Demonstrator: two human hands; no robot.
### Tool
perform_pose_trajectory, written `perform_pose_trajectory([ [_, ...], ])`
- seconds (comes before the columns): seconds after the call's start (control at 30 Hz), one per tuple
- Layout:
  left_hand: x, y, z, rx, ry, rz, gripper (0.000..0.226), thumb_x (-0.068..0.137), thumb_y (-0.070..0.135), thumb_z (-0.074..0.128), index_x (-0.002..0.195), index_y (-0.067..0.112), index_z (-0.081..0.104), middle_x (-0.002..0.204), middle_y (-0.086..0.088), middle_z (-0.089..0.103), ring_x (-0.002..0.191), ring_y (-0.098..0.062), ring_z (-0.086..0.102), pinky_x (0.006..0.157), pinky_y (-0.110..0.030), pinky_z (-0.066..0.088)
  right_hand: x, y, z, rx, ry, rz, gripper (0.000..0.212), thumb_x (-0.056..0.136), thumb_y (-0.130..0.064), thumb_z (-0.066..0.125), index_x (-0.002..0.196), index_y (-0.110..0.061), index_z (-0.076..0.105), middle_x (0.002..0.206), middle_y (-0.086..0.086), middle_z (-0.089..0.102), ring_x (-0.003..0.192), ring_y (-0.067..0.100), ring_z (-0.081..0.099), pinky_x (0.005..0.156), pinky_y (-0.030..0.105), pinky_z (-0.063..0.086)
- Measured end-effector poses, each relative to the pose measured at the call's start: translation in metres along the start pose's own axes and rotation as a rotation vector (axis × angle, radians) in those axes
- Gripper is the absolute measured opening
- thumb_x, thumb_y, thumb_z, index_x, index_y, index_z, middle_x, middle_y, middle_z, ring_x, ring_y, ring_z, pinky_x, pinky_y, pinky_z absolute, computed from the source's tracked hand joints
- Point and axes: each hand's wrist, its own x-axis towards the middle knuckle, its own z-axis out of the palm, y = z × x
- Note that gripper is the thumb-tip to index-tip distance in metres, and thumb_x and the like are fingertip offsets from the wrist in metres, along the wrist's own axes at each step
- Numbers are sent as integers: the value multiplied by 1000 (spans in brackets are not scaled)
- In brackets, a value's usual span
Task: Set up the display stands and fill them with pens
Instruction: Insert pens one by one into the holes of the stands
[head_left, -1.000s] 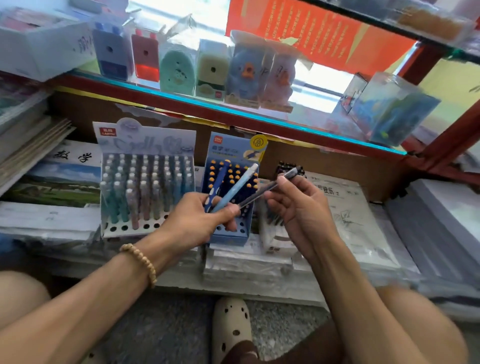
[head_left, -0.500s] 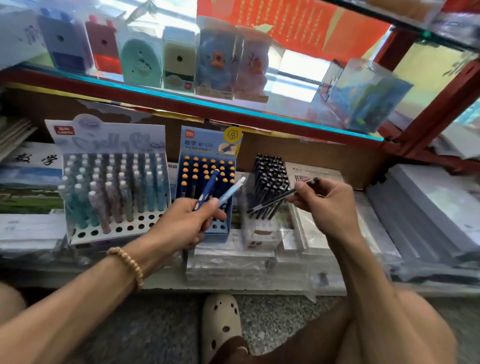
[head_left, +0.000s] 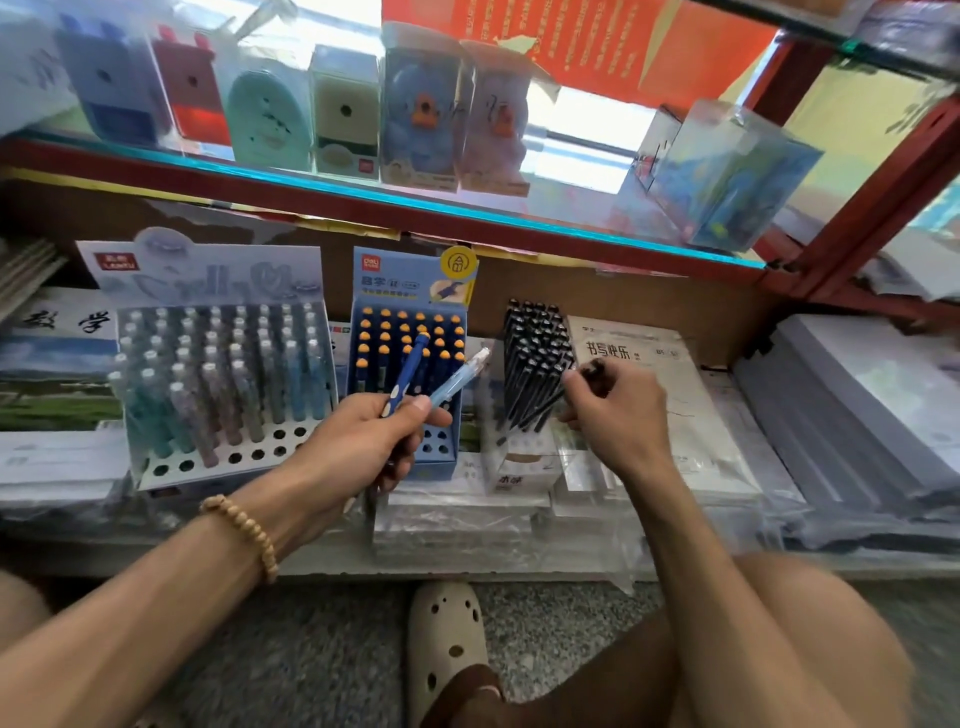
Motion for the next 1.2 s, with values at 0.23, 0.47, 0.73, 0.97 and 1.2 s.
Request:
perform_pose_trajectory([
  [0.23, -1, -1, 1, -10, -7, -2, 31, 104, 27, 47, 100, 11, 72, 63, 5, 50, 52, -8, 47, 49, -23, 36, 2, 3, 4, -200, 14, -112, 24, 95, -26, 63, 77, -10, 62, 68, 5, 69, 65, 21, 70, 66, 47, 58],
  [0.47, -1, -1, -2, -14, -9, 5, 30, 103, 27, 48, 100, 11, 72, 63, 4, 51, 54, -8, 48, 48, -22, 38, -3, -7, 18, -294, -45, -230, 25, 95, -25, 66, 75, -11, 63, 67, -3, 62, 63, 9, 57, 55, 18, 41],
  [0.73, -3, -1, -4, -35, -50, 19, 29, 103, 25, 48, 102, 11, 73, 68, 2, 52, 56, -9, 49, 48, -21, 39, -5, 7, 36, -265, -138, -195, 24, 91, -28, 70, 75, -11, 68, 65, 3, 67, 64, 21, 65, 63, 45, 56],
  [0.97, -6, 0, -4, -44, -64, 45, 28, 103, 25, 47, 104, 10, 71, 66, 3, 51, 57, -10, 49, 49, -22, 38, -10, -15, 14, -341, -19, -220, 28, 86, -44, 70, 80, -17, 74, 71, -7, 69, 66, 11, 66, 66, 34, 58],
  [1.2, -14, -3, -11, -2, -12, 93, 27, 102, 26, 48, 97, 15, 72, 69, 2, 50, 59, -9, 51, 51, -23, 40, -36, -70, 30, 376, -333, -24, 16, 89, -22, 73, 95, -8, 69, 81, 8, 75, 70, 20, 73, 61, 26, 58],
])
